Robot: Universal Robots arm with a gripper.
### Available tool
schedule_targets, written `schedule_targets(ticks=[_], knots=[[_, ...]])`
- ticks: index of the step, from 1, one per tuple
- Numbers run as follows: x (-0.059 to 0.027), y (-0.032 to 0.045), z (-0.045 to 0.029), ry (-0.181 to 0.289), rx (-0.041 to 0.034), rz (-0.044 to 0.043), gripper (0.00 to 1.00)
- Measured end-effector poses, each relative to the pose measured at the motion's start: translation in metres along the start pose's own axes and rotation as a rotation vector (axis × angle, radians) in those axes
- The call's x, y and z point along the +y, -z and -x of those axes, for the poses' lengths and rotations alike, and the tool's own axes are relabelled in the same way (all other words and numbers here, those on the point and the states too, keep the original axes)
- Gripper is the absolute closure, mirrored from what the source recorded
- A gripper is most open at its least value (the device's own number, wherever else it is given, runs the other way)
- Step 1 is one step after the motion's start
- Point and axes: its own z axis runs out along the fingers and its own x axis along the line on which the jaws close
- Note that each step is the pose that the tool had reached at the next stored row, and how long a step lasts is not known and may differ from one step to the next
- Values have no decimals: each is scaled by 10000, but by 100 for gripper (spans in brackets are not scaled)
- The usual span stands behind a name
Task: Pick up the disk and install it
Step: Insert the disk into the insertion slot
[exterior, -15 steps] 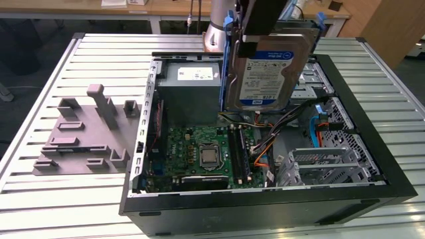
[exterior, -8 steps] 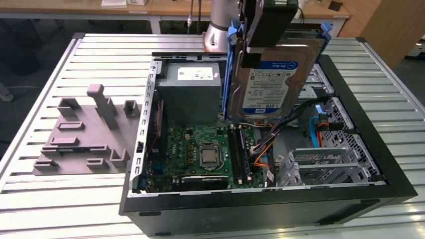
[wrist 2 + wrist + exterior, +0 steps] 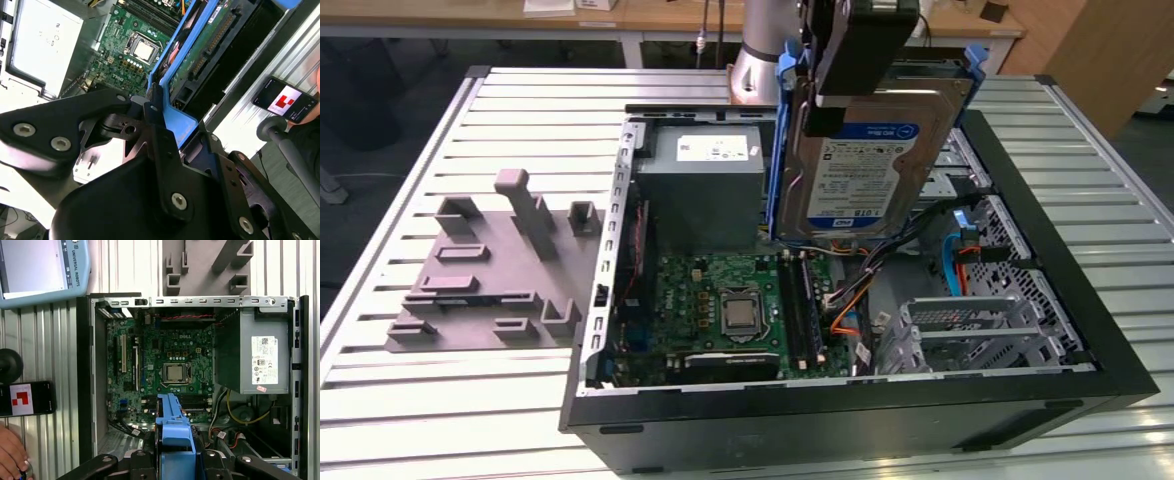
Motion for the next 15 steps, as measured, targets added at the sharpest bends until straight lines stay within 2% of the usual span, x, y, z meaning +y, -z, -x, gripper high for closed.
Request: schedule_targets(ticks=[7,15], knots=[[-3,-3,-47,0,0,0,64],[-88,-19,-69,1,1,45,64]])
